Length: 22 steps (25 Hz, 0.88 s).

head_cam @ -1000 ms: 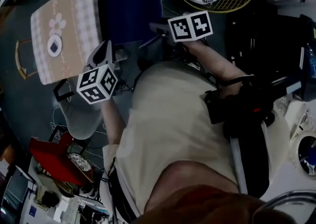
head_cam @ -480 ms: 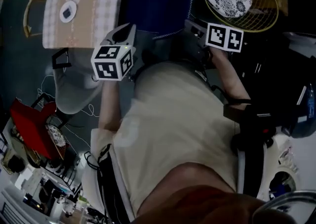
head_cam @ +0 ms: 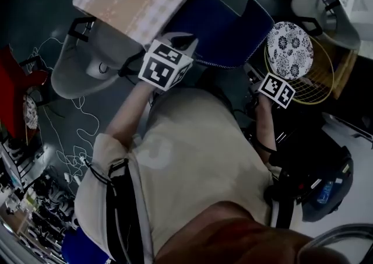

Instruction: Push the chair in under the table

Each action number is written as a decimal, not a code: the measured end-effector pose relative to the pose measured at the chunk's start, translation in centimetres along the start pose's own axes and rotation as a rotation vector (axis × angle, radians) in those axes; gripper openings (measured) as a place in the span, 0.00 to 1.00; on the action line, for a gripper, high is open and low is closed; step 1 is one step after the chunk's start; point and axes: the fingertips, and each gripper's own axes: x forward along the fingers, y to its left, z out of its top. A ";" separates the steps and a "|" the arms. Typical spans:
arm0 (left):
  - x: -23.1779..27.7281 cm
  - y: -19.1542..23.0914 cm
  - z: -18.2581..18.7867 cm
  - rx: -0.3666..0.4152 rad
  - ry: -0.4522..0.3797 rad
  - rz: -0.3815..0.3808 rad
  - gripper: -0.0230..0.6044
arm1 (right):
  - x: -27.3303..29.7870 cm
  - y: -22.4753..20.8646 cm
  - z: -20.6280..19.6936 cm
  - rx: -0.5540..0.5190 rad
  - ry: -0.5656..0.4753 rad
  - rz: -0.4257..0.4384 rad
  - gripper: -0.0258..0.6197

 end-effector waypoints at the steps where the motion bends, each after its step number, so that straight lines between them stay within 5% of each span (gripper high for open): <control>1: -0.1 0.1 0.1 -0.007 -0.003 0.006 0.05 | 0.5 -0.3 0.0 0.002 0.017 -0.003 0.36; 22: 1.6 -2.8 1.6 -0.049 0.025 0.159 0.05 | 7.7 -3.1 -1.0 0.106 0.305 0.133 0.33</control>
